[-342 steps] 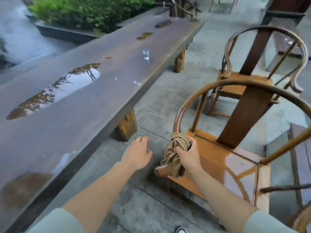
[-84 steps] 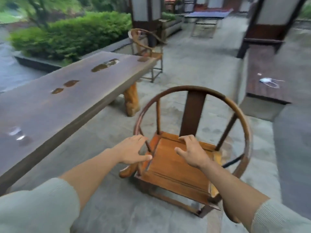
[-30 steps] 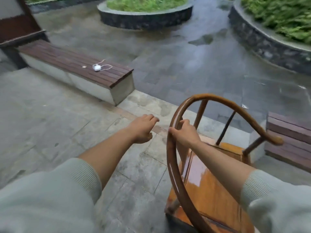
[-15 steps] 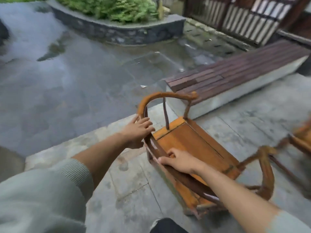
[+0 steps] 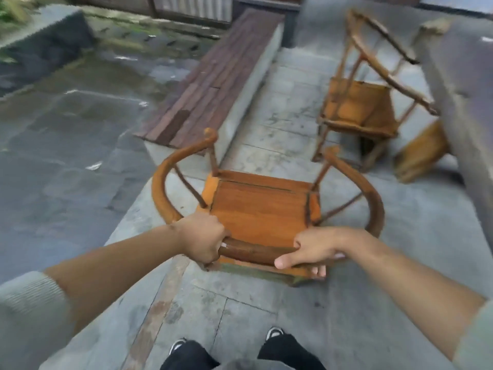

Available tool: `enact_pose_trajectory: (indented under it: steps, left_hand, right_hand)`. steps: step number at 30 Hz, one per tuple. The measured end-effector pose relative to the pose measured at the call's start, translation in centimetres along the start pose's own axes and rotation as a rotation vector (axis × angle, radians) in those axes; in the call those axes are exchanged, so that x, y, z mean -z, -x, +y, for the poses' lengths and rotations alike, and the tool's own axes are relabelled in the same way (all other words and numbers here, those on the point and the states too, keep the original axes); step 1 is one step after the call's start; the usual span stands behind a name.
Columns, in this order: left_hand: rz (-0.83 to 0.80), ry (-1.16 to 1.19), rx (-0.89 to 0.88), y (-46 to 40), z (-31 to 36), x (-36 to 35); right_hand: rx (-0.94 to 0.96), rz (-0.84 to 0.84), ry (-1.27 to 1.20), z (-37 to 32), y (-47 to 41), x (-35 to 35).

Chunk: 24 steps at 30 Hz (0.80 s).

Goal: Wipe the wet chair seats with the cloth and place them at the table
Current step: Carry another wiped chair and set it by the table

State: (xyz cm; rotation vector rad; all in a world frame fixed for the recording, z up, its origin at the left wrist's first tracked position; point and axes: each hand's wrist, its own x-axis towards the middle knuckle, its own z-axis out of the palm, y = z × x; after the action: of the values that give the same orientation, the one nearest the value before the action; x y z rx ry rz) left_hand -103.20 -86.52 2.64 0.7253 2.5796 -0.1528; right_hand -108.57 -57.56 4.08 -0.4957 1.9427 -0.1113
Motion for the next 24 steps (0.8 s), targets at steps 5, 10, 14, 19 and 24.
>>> enact_pose_trajectory:
  steps: [5,10,14,19,24]
  left_hand:
    - [0.116,0.009,-0.032,0.1,-0.6,-1.2]
    - [0.192,-0.051,-0.03,0.4,-0.5,-1.1]
    - [0.214,-0.065,-0.013,-0.1,-0.4,-1.6]
    - [0.395,-0.125,0.032,0.3,-0.4,-3.3]
    - [0.565,-0.203,-0.033,0.0,-0.6,-4.4]
  right_hand:
    - [-0.086,0.307,0.134,-0.7,1.4,-2.0]
    - [-0.211,0.437,0.208,-2.2,1.7,-3.1]
    - [-0.223,0.487,0.215,-1.6,1.3,-3.4]
    - [-0.13,0.516,0.244,-1.1,1.0,-3.6]
    - [-0.105,0.552,0.263,-0.6,0.6,-3.9]
